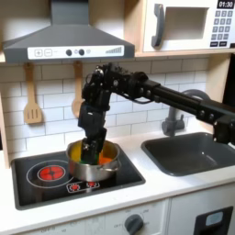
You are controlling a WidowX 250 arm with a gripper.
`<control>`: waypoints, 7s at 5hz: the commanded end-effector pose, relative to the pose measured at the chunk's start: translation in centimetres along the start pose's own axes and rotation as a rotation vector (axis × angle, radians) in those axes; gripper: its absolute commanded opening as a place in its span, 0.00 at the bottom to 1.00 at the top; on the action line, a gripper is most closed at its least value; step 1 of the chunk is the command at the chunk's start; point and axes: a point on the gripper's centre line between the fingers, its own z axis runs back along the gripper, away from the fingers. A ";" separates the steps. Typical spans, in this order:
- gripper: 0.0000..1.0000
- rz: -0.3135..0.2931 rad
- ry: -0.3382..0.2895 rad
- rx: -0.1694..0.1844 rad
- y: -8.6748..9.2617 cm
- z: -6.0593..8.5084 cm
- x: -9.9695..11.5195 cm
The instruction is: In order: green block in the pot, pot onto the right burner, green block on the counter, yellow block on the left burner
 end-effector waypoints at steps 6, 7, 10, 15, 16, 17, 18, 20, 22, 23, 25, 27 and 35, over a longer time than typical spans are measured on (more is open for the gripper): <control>1.00 -0.021 -0.004 -0.029 -0.4 -1.5 -0.3; 1.00 -0.045 -0.006 -0.041 -0.7 -2.1 -0.2; 1.00 -0.042 -0.016 -0.067 -0.8 -2.3 0.3; 0.00 -0.080 -0.028 -0.069 -1.0 -1.5 0.3; 0.00 -0.075 -0.034 -0.072 -1.1 -1.3 0.6; 0.00 -0.064 -0.059 -0.084 -0.9 -0.2 1.1; 0.11 -0.066 -0.052 -0.109 -1.2 -0.4 1.4; 1.00 -0.045 -0.037 -0.138 -1.9 -0.8 1.2; 1.00 -0.065 -0.056 -0.146 -2.2 -0.9 1.3; 1.00 -0.068 -0.057 -0.157 -2.5 -0.9 1.5; 1.00 -0.092 -0.061 -0.156 -3.0 -1.5 1.8; 1.00 -0.099 -0.056 -0.159 -3.2 -2.1 2.1; 1.00 -0.134 -0.063 -0.151 -5.2 -2.3 1.3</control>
